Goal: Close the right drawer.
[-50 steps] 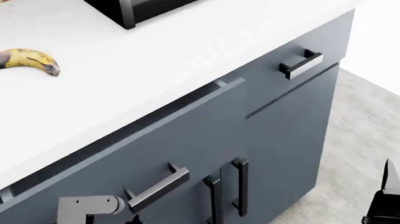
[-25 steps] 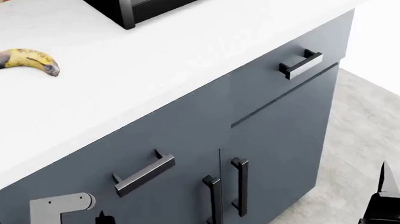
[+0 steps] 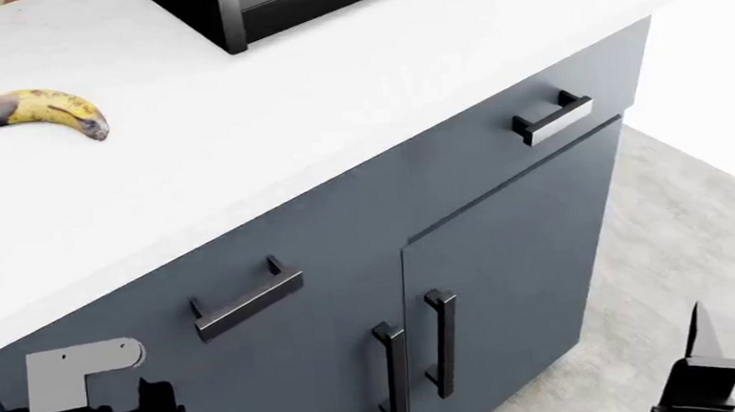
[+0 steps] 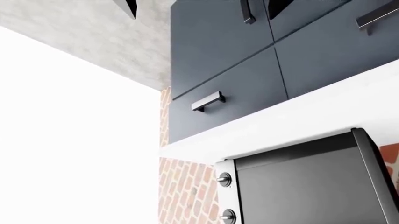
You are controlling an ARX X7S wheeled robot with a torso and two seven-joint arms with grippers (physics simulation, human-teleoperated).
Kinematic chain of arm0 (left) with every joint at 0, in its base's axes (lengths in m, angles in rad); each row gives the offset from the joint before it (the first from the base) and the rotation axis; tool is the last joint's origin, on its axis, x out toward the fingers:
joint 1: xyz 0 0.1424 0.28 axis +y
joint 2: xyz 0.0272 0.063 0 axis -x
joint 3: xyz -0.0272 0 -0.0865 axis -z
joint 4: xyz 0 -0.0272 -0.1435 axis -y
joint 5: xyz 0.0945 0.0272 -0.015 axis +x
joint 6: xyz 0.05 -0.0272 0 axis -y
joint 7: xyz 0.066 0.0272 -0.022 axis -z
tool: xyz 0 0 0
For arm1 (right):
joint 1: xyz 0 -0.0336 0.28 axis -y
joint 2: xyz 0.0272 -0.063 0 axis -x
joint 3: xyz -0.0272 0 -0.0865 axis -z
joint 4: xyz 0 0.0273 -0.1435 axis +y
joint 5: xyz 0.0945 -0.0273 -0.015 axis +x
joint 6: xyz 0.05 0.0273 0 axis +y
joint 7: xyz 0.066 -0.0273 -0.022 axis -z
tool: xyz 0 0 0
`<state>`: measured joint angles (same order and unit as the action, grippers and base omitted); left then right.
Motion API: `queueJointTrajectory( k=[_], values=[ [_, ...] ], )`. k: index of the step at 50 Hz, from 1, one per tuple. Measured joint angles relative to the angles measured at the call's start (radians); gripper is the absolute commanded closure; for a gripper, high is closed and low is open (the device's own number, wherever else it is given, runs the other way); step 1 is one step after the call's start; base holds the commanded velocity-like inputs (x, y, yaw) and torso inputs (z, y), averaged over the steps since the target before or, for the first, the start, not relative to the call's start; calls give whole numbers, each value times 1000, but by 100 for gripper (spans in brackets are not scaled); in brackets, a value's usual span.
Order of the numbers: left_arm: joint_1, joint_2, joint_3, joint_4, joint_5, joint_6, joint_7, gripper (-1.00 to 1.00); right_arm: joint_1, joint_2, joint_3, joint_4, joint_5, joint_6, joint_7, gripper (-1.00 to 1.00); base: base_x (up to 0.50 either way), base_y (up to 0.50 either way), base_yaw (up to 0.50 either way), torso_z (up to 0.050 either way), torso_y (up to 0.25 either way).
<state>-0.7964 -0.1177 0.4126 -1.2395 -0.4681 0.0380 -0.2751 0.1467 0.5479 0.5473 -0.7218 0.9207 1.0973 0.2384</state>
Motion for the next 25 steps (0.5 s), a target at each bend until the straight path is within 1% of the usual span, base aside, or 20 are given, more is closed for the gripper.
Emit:
queueJointTrajectory(
  k=[5, 15, 25],
  values=[
    [-22, -3, -95, -26, 93, -20, -8, -100, 1, 0, -7, 0, -1, -1, 3, -100, 0, 0, 0, 0, 0],
    [-45, 23, -269, -55, 279, -52, -4, -100, -1, 1, -18, 1, -4, -3, 9, -100, 8, -2, 3, -1, 0],
    [-58, 35, -343, -68, 357, -70, -5, -100, 2, 4, -27, 2, -2, -2, 15, -100, 4, 1, 5, 0, 0]
  ],
)
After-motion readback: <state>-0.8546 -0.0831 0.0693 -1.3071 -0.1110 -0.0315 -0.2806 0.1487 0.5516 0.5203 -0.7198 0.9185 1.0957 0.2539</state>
